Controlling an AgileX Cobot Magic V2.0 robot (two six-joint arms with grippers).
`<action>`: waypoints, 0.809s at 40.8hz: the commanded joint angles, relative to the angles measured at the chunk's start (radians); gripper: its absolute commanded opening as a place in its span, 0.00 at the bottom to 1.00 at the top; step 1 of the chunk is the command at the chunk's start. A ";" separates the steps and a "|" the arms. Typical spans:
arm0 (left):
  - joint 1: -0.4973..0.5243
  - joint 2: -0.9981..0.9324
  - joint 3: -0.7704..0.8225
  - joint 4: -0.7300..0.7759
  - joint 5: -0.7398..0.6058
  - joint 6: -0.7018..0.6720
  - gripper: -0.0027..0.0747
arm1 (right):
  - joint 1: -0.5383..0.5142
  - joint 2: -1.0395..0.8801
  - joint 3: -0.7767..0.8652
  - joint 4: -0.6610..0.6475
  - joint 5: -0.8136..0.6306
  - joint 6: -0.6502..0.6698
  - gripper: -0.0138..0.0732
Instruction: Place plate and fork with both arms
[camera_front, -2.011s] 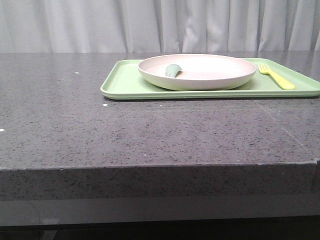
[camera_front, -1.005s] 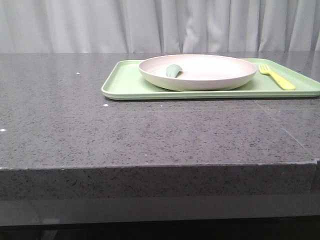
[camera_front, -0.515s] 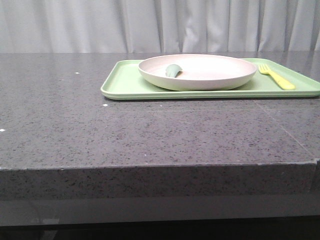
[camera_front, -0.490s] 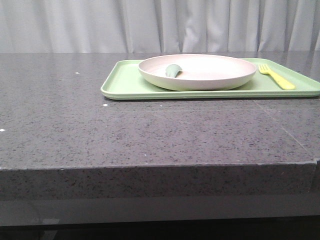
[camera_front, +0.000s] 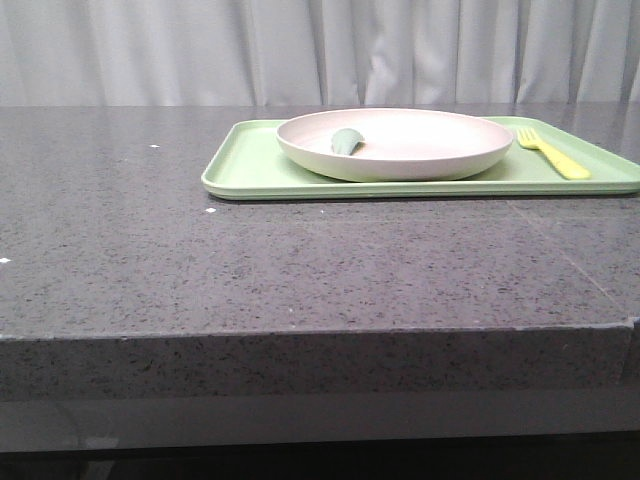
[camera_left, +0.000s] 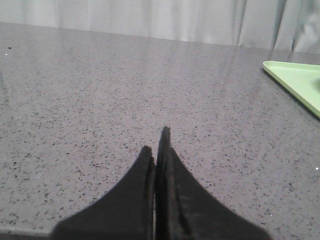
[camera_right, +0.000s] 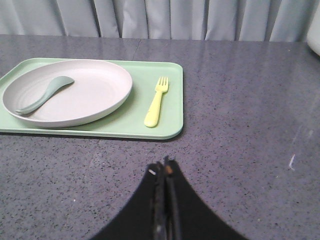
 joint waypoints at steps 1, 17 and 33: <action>0.003 -0.020 0.002 -0.002 -0.090 0.000 0.01 | -0.005 0.011 -0.022 -0.015 -0.086 -0.007 0.02; 0.003 -0.020 0.002 -0.002 -0.090 0.000 0.01 | -0.005 0.011 -0.022 -0.016 -0.087 -0.007 0.02; 0.003 -0.020 0.002 -0.002 -0.090 0.000 0.01 | -0.022 -0.068 0.233 0.013 -0.365 -0.055 0.02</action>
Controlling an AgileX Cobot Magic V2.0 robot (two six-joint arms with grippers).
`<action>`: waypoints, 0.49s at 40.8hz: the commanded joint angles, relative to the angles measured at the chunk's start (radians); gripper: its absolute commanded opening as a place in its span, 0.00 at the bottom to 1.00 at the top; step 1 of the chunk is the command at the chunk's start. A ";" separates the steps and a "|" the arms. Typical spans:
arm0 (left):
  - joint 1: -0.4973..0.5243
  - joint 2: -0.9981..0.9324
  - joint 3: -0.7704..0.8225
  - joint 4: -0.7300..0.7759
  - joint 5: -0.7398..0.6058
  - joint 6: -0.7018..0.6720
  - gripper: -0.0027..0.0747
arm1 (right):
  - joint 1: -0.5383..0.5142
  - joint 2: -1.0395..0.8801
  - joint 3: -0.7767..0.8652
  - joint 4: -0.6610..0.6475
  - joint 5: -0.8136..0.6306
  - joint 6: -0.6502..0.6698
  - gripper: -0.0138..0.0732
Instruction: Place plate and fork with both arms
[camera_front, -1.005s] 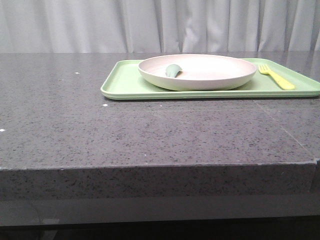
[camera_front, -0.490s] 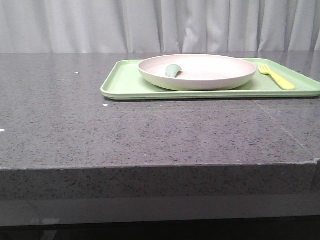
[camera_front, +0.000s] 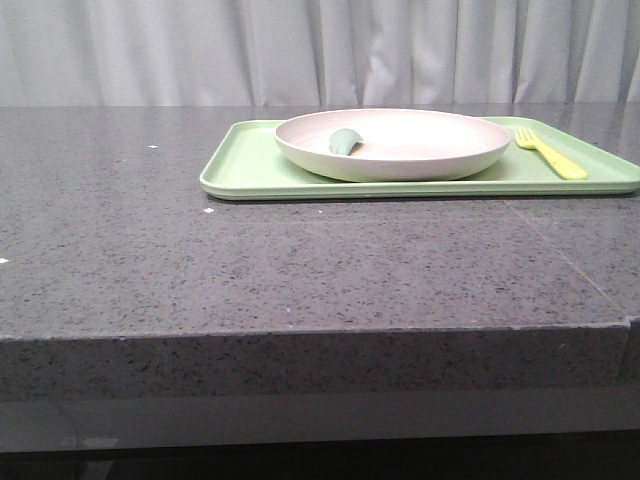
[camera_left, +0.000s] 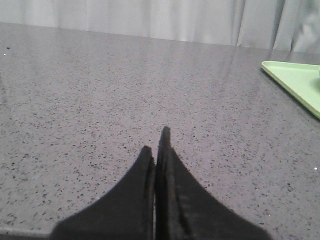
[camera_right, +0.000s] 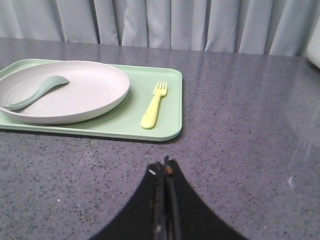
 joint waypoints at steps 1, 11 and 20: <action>0.003 -0.020 0.002 -0.002 -0.090 0.000 0.01 | -0.007 -0.028 0.041 0.024 -0.138 -0.014 0.02; 0.003 -0.020 0.002 -0.002 -0.090 0.000 0.01 | -0.036 -0.156 0.183 0.067 -0.138 -0.014 0.02; 0.003 -0.020 0.002 -0.002 -0.090 0.000 0.01 | -0.045 -0.173 0.259 0.084 -0.180 -0.014 0.02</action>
